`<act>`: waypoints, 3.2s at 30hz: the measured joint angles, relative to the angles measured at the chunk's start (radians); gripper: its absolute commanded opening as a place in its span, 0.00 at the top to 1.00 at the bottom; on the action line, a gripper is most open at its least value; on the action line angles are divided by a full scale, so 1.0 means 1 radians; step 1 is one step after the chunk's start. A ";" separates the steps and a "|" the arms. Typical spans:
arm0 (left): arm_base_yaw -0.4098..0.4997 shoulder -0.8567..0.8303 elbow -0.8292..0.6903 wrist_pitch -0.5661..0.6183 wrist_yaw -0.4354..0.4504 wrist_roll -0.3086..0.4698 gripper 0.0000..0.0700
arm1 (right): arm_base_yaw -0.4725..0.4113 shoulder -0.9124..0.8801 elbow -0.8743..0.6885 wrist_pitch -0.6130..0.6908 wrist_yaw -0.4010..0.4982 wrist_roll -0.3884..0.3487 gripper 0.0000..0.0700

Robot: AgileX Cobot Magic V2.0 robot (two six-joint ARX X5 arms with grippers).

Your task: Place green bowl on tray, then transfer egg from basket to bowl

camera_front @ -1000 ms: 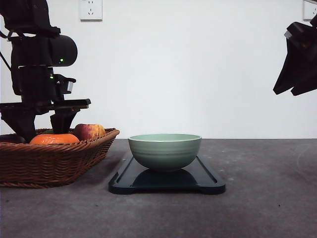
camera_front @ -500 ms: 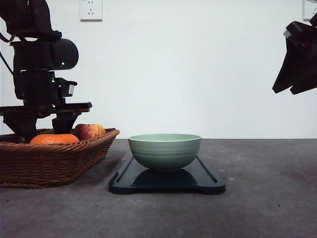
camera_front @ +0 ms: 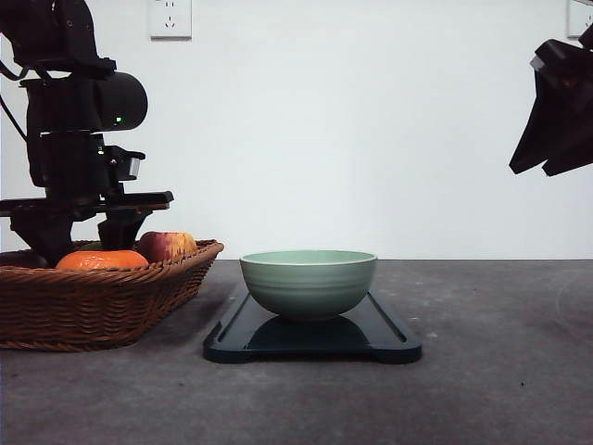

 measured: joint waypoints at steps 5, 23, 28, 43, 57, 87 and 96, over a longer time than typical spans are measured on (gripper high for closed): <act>0.000 0.000 0.000 -0.006 0.000 0.000 0.64 | 0.000 0.000 0.000 0.000 0.000 -0.001 0.62; -0.015 -0.136 0.002 -0.004 0.000 0.027 0.64 | 0.000 0.000 0.000 0.000 0.000 -0.001 0.62; -0.059 -0.222 0.005 0.018 0.044 0.026 0.64 | 0.000 0.000 0.000 0.000 0.000 -0.001 0.62; -0.322 -0.243 0.083 0.222 0.125 0.026 0.62 | 0.000 0.000 0.000 0.006 0.000 -0.001 0.62; -0.356 -0.042 0.190 0.204 0.098 0.026 0.62 | 0.000 0.000 0.000 0.007 0.000 -0.001 0.62; -0.415 0.189 0.221 0.233 0.041 0.053 0.62 | 0.000 0.000 0.000 0.007 0.000 -0.001 0.62; -0.415 0.193 0.221 0.233 0.040 0.053 0.62 | 0.000 0.000 0.000 0.007 0.000 -0.001 0.62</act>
